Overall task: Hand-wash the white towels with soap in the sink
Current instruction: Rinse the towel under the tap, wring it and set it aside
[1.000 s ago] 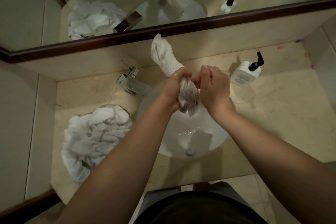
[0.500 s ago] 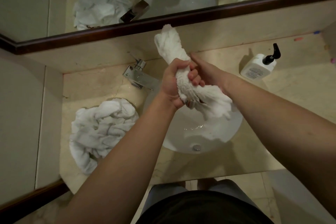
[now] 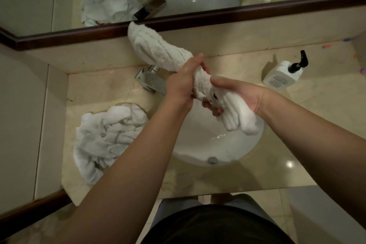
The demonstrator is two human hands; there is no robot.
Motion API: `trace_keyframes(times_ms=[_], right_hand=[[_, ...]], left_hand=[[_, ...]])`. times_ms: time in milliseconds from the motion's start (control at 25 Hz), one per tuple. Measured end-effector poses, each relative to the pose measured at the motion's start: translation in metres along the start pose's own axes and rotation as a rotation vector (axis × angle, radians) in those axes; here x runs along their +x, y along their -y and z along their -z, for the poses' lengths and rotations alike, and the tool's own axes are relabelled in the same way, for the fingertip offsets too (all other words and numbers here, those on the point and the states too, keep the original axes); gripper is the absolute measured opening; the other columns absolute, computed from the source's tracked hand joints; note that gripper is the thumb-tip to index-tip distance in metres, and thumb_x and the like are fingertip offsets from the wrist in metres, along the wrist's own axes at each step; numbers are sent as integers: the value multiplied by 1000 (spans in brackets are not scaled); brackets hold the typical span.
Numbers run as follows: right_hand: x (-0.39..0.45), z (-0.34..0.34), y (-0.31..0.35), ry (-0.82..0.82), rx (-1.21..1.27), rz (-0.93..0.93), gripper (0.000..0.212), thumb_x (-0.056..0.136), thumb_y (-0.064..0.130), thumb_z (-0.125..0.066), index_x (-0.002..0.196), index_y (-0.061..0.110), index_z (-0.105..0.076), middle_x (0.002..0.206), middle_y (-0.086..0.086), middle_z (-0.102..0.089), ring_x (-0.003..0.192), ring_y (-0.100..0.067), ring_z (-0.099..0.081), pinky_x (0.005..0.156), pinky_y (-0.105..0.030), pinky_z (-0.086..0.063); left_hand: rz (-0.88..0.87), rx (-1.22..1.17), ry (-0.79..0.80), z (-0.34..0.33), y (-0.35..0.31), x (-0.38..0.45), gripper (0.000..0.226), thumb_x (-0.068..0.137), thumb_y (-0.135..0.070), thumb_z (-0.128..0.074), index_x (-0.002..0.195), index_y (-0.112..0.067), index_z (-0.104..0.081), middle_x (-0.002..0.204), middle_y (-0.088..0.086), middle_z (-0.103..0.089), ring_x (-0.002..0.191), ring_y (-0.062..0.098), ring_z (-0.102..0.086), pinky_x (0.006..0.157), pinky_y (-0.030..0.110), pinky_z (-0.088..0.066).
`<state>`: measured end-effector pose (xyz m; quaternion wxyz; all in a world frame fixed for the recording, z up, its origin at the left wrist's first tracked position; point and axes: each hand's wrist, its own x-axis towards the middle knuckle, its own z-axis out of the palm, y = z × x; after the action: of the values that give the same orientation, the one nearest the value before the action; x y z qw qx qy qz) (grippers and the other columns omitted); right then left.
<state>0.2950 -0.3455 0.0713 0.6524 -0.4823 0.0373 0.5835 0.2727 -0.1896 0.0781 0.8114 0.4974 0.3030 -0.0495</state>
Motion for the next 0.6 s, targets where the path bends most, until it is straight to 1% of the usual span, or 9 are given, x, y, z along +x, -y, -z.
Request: trace_keyframes(times_ms=[80,120,160,280,360,440,520,560,600], right_hand=[[-1,-8,5,-17,-143,-63,48,74,44,-78,108,14,-63,84,-3,-64,68,-14,-59,66,-28,-50],[1,-12,5,-28,-247,-56,39,76,38,-78,104,14,-64,79,-1,-63,66,-12,-57,64,-26,-48],[4,-18,5,-94,-348,-44,29,80,31,-78,100,14,-65,75,0,-63,66,-11,-58,63,-26,-48],[17,-32,-3,-320,-466,-6,17,82,18,-75,95,11,-67,71,-2,-66,66,-14,-61,62,-26,-50],[18,-32,-8,-392,-442,15,17,80,17,-73,93,8,-67,71,-5,-65,67,-18,-60,64,-30,-49],[12,-26,-8,-373,-316,25,21,78,19,-69,94,6,-64,69,-6,-63,64,-19,-57,61,-31,-47],[5,-19,-5,-269,-115,3,22,83,18,-63,100,5,-59,65,-3,-59,56,-13,-54,55,-28,-45],[2,-17,-2,-207,-30,-27,24,85,19,-61,104,4,-57,64,-3,-58,53,-11,-52,53,-25,-44],[0,-15,1,-146,41,-55,29,83,20,-61,106,3,-56,64,-3,-56,51,-10,-52,51,-21,-45]], left_hand=[[-2,35,-197,3,5,-2,27,80,-16,-79,89,4,-63,68,7,-64,59,17,-65,58,28,-54],[16,44,-274,5,8,0,39,77,-16,-82,101,8,-63,68,7,-66,58,17,-67,56,27,-55],[49,37,-325,7,10,2,45,76,-17,-83,108,8,-63,66,6,-67,55,17,-67,53,26,-54],[150,26,-348,7,8,6,26,79,-17,-81,89,1,-64,54,3,-62,47,17,-61,51,28,-53],[246,15,-223,10,2,9,30,83,-26,-79,91,-2,-62,60,5,-62,52,17,-63,58,30,-56],[352,-115,14,20,-4,9,31,92,-33,-65,98,-3,-59,76,9,-62,72,21,-65,80,37,-57],[318,-224,199,36,-4,7,31,96,-28,-48,107,-1,-59,96,15,-64,98,28,-61,107,42,-46],[248,-201,266,42,-2,7,32,96,-27,-49,112,-1,-60,104,15,-65,106,28,-59,110,41,-43],[169,-164,320,44,1,4,36,94,-33,-58,115,-3,-61,108,13,-66,108,26,-60,104,39,-46]])
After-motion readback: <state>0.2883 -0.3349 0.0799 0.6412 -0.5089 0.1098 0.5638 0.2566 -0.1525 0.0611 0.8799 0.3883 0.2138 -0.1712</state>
